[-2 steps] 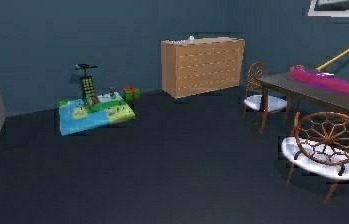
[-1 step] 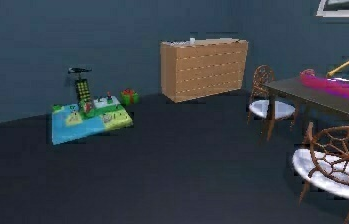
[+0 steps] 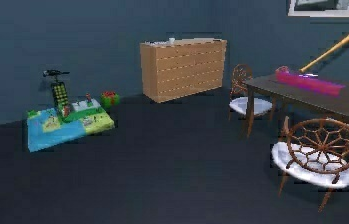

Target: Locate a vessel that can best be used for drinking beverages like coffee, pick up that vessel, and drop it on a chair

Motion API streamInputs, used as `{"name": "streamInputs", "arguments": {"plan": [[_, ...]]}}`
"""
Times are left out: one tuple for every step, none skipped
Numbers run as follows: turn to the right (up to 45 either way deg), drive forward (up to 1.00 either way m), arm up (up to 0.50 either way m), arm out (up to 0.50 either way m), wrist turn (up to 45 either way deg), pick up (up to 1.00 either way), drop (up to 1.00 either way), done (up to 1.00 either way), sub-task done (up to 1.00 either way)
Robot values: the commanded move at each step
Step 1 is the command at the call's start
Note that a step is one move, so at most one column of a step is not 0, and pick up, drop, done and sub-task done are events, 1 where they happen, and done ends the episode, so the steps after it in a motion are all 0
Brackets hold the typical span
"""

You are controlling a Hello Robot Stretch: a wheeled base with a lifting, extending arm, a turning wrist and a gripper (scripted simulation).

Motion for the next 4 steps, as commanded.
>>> {"name": "streamInputs", "arguments": {"plan": [[0.0, 1.00, 0.00, 0.00, 0.0, 0.00, 0.00, 0.00, 0.00], [3.0, 0.00, 0.00, 0.00, 0.0, 0.00, 0.00, 0.00, 0.00], [0.0, 1.00, 0.00, 0.00, 0.0, 0.00, 0.00, 0.00, 0.00], [0.0, 0.70, 0.00, 0.00, 0.0, 0.00, 0.00, 0.00, 0.00]]}}
